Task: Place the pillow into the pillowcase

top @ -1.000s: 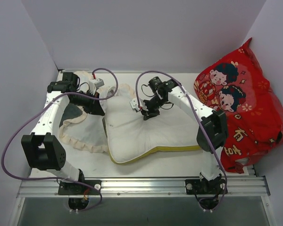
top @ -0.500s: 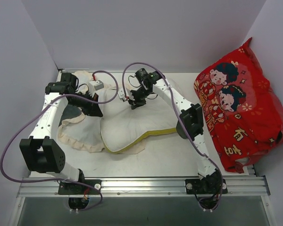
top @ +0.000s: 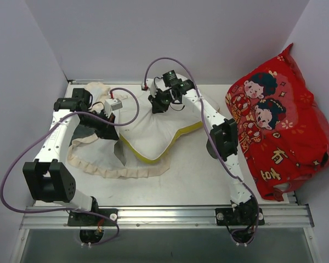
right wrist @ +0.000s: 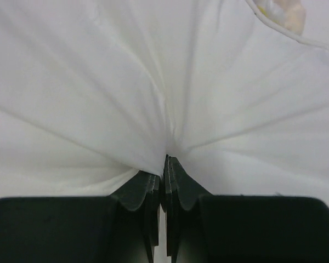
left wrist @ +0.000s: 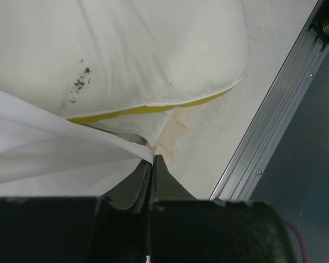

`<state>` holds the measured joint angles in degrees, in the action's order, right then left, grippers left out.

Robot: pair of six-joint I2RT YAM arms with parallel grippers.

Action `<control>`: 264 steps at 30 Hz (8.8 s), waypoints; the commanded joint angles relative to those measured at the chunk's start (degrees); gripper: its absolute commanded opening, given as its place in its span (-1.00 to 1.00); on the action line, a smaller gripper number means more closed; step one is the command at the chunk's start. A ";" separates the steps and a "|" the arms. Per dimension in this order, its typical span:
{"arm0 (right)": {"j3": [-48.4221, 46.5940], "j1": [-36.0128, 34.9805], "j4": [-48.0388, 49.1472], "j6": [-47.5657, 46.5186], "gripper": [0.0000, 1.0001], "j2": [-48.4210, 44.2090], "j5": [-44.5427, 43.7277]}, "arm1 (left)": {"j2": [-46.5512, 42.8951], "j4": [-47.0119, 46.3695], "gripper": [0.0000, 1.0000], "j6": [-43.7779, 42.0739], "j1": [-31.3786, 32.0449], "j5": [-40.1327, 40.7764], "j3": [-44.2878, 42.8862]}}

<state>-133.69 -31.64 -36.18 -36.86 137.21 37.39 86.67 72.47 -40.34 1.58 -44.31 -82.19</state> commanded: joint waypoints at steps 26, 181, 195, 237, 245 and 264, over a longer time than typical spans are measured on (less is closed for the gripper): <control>23.44 2.01 16.41 36.46 0.74 -20.11 9.24 | 5.96 -6.02 -0.94 9.05 -1.23 -11.84 -1.65; 41.40 -5.71 47.42 77.90 -0.36 -20.76 5.24 | -2.83 -22.46 0.03 27.86 7.91 43.52 12.06; 42.72 -9.67 55.52 88.80 -0.32 -8.36 6.82 | -0.54 -20.35 -1.00 25.48 11.15 14.54 3.28; 10.90 7.21 20.54 42.14 1.00 -0.80 -7.60 | 37.67 -32.21 0.22 39.20 7.29 46.16 -38.12; 17.93 6.06 17.46 38.71 -0.09 -2.20 0.75 | 44.28 -32.21 -0.65 37.09 9.13 42.66 -40.85; 53.44 7.71 20.19 40.81 -0.42 -30.58 9.20 | 38.47 -32.04 0.20 33.57 10.99 22.48 -43.83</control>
<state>-81.91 -27.33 -13.19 2.46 113.21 44.45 128.66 41.63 -5.85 17.50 -23.94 -121.62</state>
